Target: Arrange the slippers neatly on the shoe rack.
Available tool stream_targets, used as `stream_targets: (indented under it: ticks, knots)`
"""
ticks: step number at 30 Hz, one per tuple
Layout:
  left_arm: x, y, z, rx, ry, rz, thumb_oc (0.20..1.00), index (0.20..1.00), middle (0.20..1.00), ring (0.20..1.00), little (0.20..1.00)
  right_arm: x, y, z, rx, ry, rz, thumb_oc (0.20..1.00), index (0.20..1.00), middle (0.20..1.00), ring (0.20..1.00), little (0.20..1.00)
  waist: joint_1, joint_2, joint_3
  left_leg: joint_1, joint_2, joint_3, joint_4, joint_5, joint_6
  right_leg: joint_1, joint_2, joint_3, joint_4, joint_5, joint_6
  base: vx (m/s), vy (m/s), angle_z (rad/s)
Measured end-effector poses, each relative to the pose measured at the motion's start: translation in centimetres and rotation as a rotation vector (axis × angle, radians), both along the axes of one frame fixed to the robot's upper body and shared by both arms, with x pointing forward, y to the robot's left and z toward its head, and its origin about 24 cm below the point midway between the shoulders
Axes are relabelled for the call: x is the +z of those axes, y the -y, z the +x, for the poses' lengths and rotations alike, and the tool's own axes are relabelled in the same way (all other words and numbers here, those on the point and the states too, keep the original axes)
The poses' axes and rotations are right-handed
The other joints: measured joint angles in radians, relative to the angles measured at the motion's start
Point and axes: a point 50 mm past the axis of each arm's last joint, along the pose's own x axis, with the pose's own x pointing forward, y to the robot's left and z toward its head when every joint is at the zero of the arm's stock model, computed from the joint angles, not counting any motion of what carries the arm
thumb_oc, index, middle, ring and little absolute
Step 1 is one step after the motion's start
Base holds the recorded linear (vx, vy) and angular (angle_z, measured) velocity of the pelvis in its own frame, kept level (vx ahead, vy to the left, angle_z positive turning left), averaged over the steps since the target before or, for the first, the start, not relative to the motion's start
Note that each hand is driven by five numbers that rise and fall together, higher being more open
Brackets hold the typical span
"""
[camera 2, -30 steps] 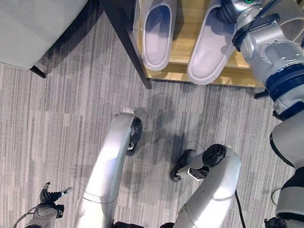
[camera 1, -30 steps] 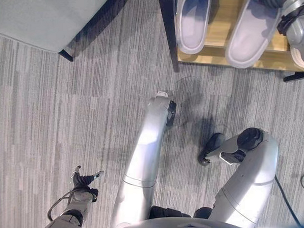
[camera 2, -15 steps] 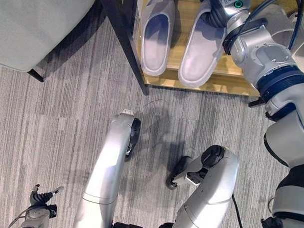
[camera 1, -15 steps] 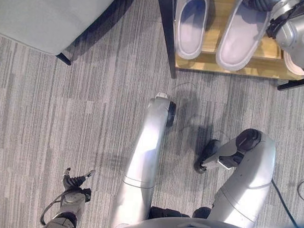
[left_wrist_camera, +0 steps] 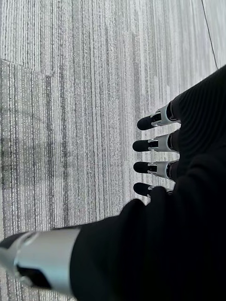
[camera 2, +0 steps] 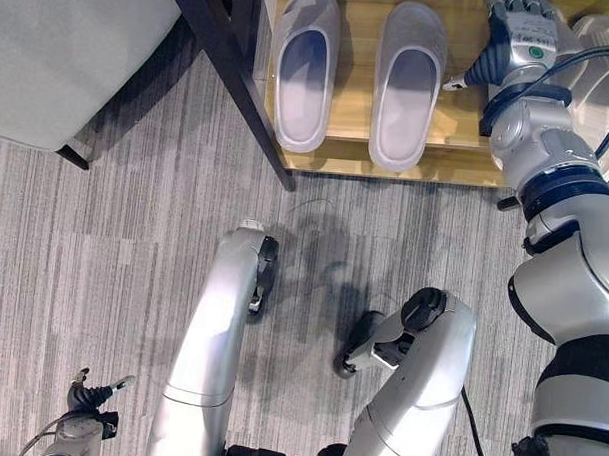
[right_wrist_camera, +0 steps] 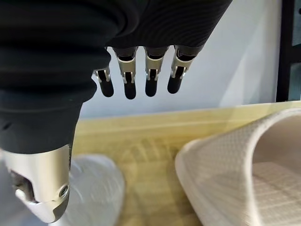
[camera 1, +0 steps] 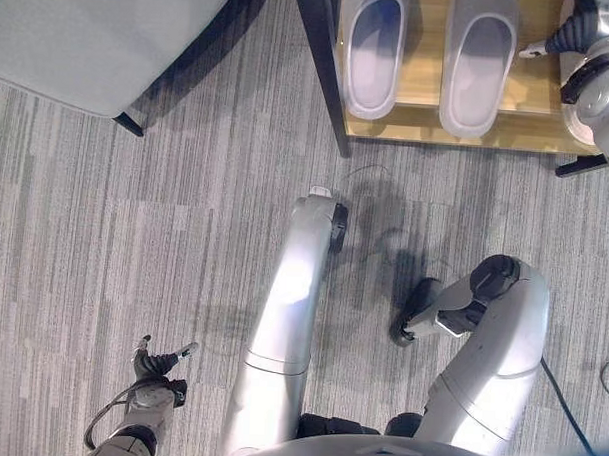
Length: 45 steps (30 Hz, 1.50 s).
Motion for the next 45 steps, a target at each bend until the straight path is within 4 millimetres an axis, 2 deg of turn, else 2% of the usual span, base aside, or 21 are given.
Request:
stream_targets:
  ticks: [2, 4, 5, 9, 14, 16, 19, 22, 24, 26, 29, 33, 45]
  knots:
    - [0.2, 0.1, 0.6, -0.001, 0.005, -0.002, 1.0, 1.0, 1.0, 1.0, 1.0, -1.2, -1.1, 0.1, 0.08, -0.002, 0.065, 1.0, 1.0, 1.0, 1.0, 1.0, -0.004, 0.0, 0.0, 0.0, 0.01, -0.003, 0.015, -0.003, -0.005, 0.0, 0.005, 0.004, 0.011, -0.002, 0.004, -0.02, 0.014, -0.03]
    - [0.8, 0.2, 2.3, -0.013, 0.054, -0.003, 1.0, 1.0, 1.0, 1.0, 1.0, -2.2, -2.6, 0.0, 0.179, 0.001, 0.13, 1.0, 1.0, 1.0, 1.0, 1.0, -0.015, -0.002, -0.001, 0.002, 0.007, -0.002, 0.01, -0.003, -0.006, 0.001, 0.015, 0.004, 0.004, -0.001, 0.005, -0.04, 0.041, -0.08]
    - [0.8, 0.2, 2.2, -0.013, 0.058, -0.003, 1.0, 1.0, 1.0, 1.0, 1.0, -2.5, -3.3, 0.1, 0.217, 0.017, 0.201, 1.0, 1.0, 1.0, 1.0, 1.0, -0.03, -0.006, -0.004, 0.004, 0.007, -0.002, 0.014, -0.003, -0.004, 0.001, 0.019, 0.006, 0.005, 0.001, 0.007, -0.01, 0.032, -0.12]
    - [0.3, 0.7, 1.7, -0.008, 0.041, -0.02, 1.0, 1.0, 1.0, 1.0, 1.0, -3.8, -3.8, 0.4, 0.246, 0.004, 0.321, 1.0, 1.0, 1.0, 1.0, 1.0, -0.039, -0.007, -0.004, 0.004, 0.016, 0.0, 0.039, -0.027, -0.002, -0.001, 0.029, 0.015, 0.024, -0.006, 0.014, 0.0, 0.009, -0.07]
    - [0.0, 0.8, 1.2, 0.006, 0.035, -0.03, 1.0, 1.0, 1.0, 1.0, 1.0, -4.1, -4.8, 0.6, 0.304, 0.007, 0.415, 1.0, 1.0, 1.0, 1.0, 1.0, -0.042, -0.007, -0.004, 0.008, 0.023, -0.001, 0.054, -0.034, 0.0, 0.0, 0.033, 0.017, 0.04, -0.012, 0.008, 0.0, 0.0, 0.0]
    - [-0.4, 1.1, 0.2, 0.019, 0.014, -0.043, 1.0, 1.0, 1.0, 1.0, 1.0, -5.2, -5.0, 0.8, 0.328, 0.003, 0.532, 1.0, 1.0, 1.0, 1.0, 1.0, -0.044, -0.007, -0.003, 0.007, 0.023, -0.005, 0.067, -0.036, -0.004, 0.0, 0.035, 0.018, 0.051, -0.014, 0.011, 0.0, 0.0, 0.0]
    - [-0.6, 1.4, 0.2, 0.017, 0.016, -0.051, 1.0, 1.0, 1.0, 1.0, 1.0, -6.6, -6.0, 1.1, 0.362, -0.019, 0.637, 1.0, 1.0, 1.0, 1.0, 1.0, -0.047, -0.007, -0.003, 0.007, 0.025, -0.006, 0.071, -0.039, -0.008, 0.0, 0.038, 0.019, 0.055, -0.018, 0.015, 0.0, 0.0, 0.0]
    - [-0.6, 1.5, 0.2, 0.018, 0.017, -0.056, 1.0, 1.0, 1.0, 1.0, 1.0, -7.8, -5.7, 1.3, 0.346, -0.029, 0.743, 1.0, 1.0, 1.0, 1.0, 1.0, -0.046, -0.007, 0.004, 0.007, 0.024, -0.006, 0.079, -0.045, -0.008, 0.0, 0.038, 0.021, 0.067, -0.024, 0.013, 0.0, 0.0, 0.0]
    - [-0.1, 1.4, 1.2, 0.045, 0.067, -0.07, 1.0, 1.0, 1.0, 1.0, 1.0, -9.5, -5.8, 1.3, 0.343, -0.032, 0.863, 1.0, 1.0, 1.0, 1.0, 1.0, -0.053, -0.006, 0.006, 0.008, 0.018, -0.009, 0.109, -0.059, -0.01, 0.005, 0.036, 0.028, 0.099, -0.046, 0.014, 0.01, -0.01, 0.06]
    - [0.5, 1.4, 2.6, 0.052, 0.122, -0.08, 1.0, 1.0, 1.0, 1.0, 1.0, -10.4, -6.6, 1.3, 0.359, -0.05, 0.88, 1.0, 1.0, 1.0, 1.0, 1.0, -0.057, -0.002, 0.008, 0.008, 0.02, -0.014, 0.129, -0.066, -0.015, 0.006, 0.038, 0.031, 0.12, -0.053, 0.016, 0.0, -0.002, -0.02]
    - [0.4, 1.7, 2.5, 0.047, 0.129, -0.091, 1.0, 1.0, 1.0, 1.0, 1.0, -10.3, -6.7, 1.3, 0.367, -0.048, 0.881, 1.0, 1.0, 1.0, 1.0, 1.0, -0.057, -0.002, 0.008, 0.006, 0.022, -0.019, 0.138, -0.072, -0.025, 0.004, 0.048, 0.031, 0.128, -0.059, 0.024, 0.0, 0.002, -0.01]
    - [-0.6, 1.3, -0.2, 0.093, 0.071, -0.099, 1.0, 1.0, 1.0, 1.0, 1.0, -9.9, -6.7, 1.2, 0.382, -0.035, 0.901, 1.0, 1.0, 1.0, 1.0, 1.0, -0.051, -0.002, 0.008, 0.004, 0.02, -0.019, 0.155, -0.088, -0.026, 0.004, 0.047, 0.036, 0.146, -0.079, 0.022, 0.0, 0.006, 0.01]
    - [-0.7, 1.4, -0.3, 0.067, 0.058, -0.122, 1.0, 1.0, 1.0, 1.0, 1.0, -9.0, -8.1, 1.4, 0.432, -0.059, 0.849, 1.0, 1.0, 1.0, 1.0, 1.0, -0.036, 0.009, 0.015, 0.012, 0.008, -0.014, 0.156, -0.089, -0.025, 0.021, 0.033, 0.043, 0.148, -0.091, 0.03, 0.0, 0.003, 0.02]
